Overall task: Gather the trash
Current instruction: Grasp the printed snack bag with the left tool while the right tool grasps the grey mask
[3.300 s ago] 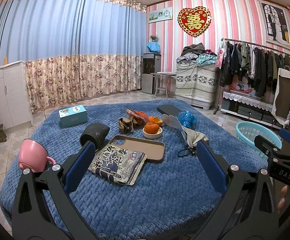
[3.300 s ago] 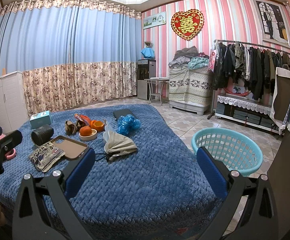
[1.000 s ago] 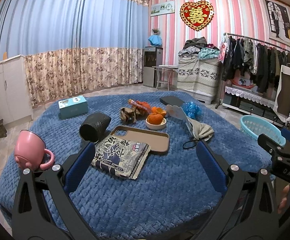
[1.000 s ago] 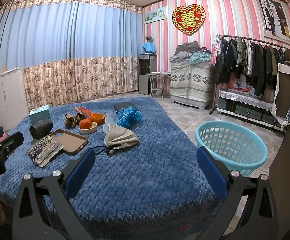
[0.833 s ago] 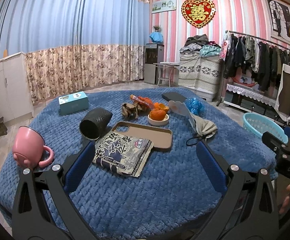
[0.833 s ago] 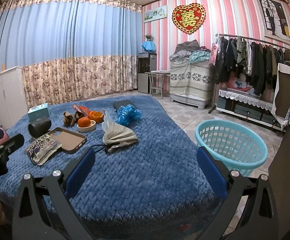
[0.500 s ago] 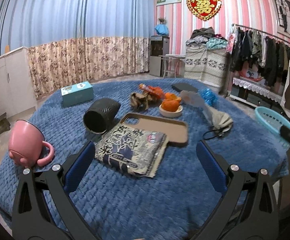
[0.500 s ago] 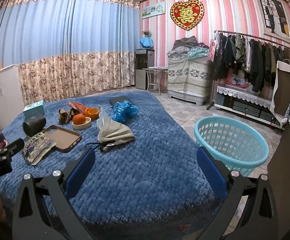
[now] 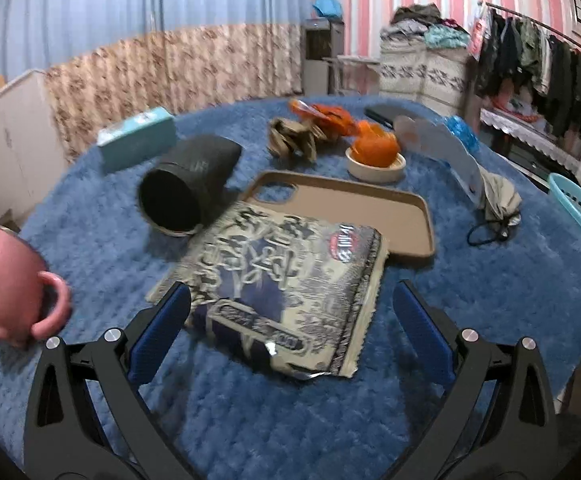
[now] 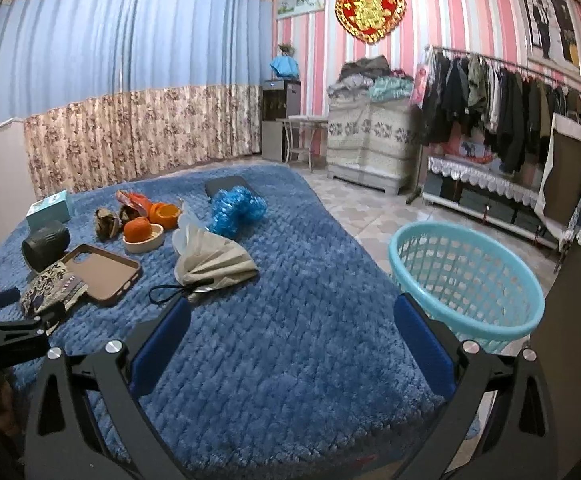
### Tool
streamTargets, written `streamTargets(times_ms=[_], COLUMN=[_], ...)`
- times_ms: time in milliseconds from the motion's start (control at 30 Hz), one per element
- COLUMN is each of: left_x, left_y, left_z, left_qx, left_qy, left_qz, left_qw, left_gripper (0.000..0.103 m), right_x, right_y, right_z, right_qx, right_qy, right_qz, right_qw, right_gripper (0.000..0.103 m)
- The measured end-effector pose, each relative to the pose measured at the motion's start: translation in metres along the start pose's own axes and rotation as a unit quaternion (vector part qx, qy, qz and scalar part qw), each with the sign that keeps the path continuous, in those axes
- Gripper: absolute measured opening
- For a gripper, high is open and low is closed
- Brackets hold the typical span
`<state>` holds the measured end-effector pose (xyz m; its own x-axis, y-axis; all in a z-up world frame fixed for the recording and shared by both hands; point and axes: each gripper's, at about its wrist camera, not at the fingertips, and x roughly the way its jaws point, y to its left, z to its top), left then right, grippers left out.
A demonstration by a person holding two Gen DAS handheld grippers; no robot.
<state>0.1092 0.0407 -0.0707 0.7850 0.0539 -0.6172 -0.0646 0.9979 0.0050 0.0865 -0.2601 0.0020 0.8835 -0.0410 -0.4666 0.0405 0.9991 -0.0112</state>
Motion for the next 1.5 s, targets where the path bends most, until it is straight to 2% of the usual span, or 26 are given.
streamTargets(times_ms=[200,267,333,567,733,833,1100,1500], left_x=[0.004,0.005,0.009,0.012,0.005,-0.001,-0.016,-0.036], left_y=[-0.010,-0.012,-0.011,-0.007,-0.006,-0.003,0.013,0.038], left_z=[0.003,0.003,0.004,0.005,0.007,0.010,0.018,0.037], left_qx=[0.027,0.032,0.033,0.025,0.039,0.043,0.025,0.007], left_qy=[0.007,0.009,0.019,0.032,0.027,0.022,0.013,-0.002], left_qz=[-0.001,-0.004,-0.009,-0.032,-0.060,-0.067,-0.088,-0.097], left_qw=[0.9996,0.9995,0.9992,0.9987,0.9971,0.9965,0.9957,0.9952], left_gripper=[0.098,0.094,0.081,0.061,0.033,0.026,0.019,0.017], right_x=[0.017,0.021,0.025,0.027,0.028,0.031,0.044,0.095], right_y=[-0.004,-0.004,-0.002,-0.001,-0.001,-0.001,0.014,0.061], right_z=[-0.003,-0.004,-0.004,-0.004,-0.004,-0.004,0.000,0.022], right_qx=[0.008,0.007,0.001,-0.004,0.001,0.000,-0.015,-0.056], right_qy=[0.030,0.038,0.043,0.047,0.050,0.048,0.058,0.084], right_qz=[0.000,0.006,0.006,0.006,0.011,0.014,0.030,0.061], right_qw=[1.000,0.999,0.999,0.999,0.999,0.999,0.998,0.993], right_gripper=[0.099,0.099,0.099,0.099,0.099,0.099,0.099,0.099])
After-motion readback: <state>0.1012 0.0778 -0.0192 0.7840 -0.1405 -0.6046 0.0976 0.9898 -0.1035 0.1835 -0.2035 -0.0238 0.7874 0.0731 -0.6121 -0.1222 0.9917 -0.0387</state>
